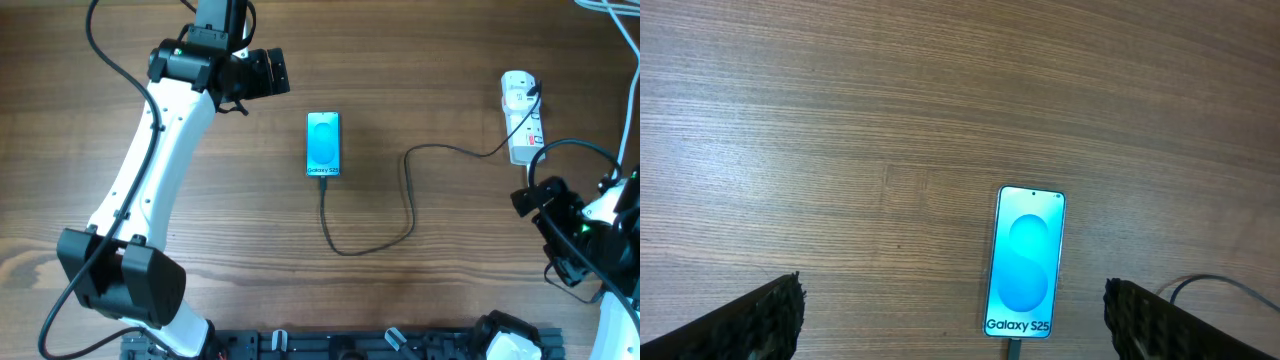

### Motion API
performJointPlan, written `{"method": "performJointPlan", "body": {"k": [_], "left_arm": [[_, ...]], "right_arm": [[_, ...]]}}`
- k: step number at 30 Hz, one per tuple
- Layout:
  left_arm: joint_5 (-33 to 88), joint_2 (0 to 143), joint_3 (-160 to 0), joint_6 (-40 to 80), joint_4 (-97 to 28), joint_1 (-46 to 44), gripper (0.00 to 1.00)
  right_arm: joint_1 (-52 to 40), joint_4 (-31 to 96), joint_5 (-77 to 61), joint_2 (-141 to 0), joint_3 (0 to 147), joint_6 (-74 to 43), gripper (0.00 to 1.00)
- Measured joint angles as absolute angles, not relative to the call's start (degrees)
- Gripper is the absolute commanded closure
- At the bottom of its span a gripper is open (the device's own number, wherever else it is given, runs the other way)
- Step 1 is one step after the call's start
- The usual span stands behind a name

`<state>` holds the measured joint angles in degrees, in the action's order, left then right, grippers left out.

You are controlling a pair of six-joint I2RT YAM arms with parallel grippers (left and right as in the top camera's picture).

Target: Plug charger to phone and switch on socket

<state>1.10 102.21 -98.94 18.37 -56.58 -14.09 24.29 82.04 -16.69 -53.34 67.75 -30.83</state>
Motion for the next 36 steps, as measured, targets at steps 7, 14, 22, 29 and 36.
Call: {"method": "performJointPlan", "body": {"k": [7, 14, 22, 29, 36], "left_arm": [[1.1, 102.2, -98.9, 18.4, -56.6, -14.1, 0.00], [1.1, 102.2, -98.9, 18.4, -56.6, -14.1, 0.00], [1.1, 102.2, -98.9, 18.4, -56.6, -14.1, 0.00], [1.1, 102.2, -98.9, 18.4, -56.6, -14.1, 0.00], [1.1, 102.2, -98.9, 18.4, -56.6, -14.1, 0.00]], "right_arm": [[24.3, 82.1, -15.3, -53.3, 67.7, -28.6, 0.00], [24.3, 81.8, -15.0, -53.3, 67.7, -19.2, 0.00], [24.3, 76.6, -15.5, -53.2, 67.1, -14.5, 0.00], [11.8, 57.0, -16.1, -39.6, 56.2, -13.0, 0.00], [5.0, 31.2, -16.3, -25.2, 36.3, -12.7, 0.00]]}}
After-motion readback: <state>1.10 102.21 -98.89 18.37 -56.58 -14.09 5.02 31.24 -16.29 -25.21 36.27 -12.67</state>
